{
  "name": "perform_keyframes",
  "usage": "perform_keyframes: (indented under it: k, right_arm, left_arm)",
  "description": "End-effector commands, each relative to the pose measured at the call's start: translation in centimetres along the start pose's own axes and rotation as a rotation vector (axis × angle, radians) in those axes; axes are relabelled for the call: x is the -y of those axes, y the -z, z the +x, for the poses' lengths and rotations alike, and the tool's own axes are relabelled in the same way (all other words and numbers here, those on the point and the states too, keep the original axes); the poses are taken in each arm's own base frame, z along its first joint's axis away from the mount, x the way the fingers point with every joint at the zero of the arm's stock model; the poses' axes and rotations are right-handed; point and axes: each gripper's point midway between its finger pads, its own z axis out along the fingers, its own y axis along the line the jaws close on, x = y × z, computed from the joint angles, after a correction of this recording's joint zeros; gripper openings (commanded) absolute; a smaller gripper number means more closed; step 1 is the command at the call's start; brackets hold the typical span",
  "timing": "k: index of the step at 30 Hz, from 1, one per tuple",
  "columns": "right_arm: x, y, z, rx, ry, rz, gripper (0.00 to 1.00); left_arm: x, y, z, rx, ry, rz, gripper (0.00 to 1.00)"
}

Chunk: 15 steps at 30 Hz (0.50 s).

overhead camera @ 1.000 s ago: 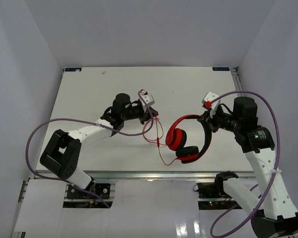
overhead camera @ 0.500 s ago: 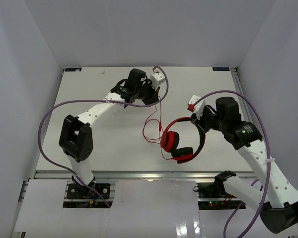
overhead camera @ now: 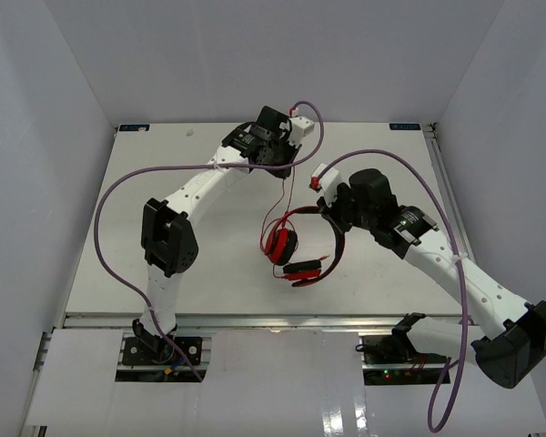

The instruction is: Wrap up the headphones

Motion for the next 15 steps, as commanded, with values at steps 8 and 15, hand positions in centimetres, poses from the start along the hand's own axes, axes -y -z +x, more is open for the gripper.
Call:
perform_keyframes:
  k: [8, 15]
  right_arm:
    - [6.2, -1.5, -3.4, 0.058, -0.267, 0.332, 0.08]
    - [8.8, -1.3, -2.6, 0.023, -0.300, 0.495, 0.08]
  left_arm:
    - [-1.1, 8.3, -5.8, 0.172, -0.030, -0.296, 0.00]
    - [-1.6, 12.1, -7.3, 0.243, -0.077, -0.422, 0.00]
